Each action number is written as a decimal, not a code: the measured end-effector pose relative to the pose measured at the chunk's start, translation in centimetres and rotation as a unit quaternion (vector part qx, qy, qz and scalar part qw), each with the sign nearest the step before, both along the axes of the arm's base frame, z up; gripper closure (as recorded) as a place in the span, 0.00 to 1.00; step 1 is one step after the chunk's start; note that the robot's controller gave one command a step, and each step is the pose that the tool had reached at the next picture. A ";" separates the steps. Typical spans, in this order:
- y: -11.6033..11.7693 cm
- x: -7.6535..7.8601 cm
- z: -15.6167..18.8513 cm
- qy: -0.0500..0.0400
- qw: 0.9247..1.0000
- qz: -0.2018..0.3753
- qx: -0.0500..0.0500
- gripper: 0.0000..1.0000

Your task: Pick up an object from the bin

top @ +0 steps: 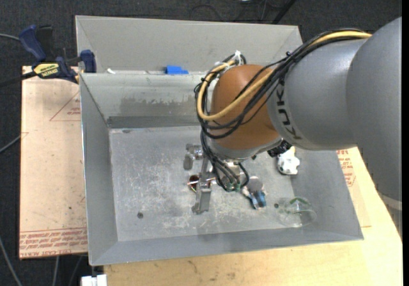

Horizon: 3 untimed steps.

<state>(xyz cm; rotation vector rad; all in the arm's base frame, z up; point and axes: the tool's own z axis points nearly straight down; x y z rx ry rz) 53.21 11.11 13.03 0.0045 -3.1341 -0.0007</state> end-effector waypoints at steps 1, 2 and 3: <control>0.0 0.2 0.4 -0.004 1.000 -0.001 0.000 0.00; -1.2 -0.3 2.0 -0.001 1.000 0.029 0.001 0.00; -4.6 1.1 8.2 -0.003 0.998 0.069 0.000 0.00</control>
Offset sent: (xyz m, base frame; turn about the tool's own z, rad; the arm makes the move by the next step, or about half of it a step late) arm -0.0125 -0.0747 0.0979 -0.2689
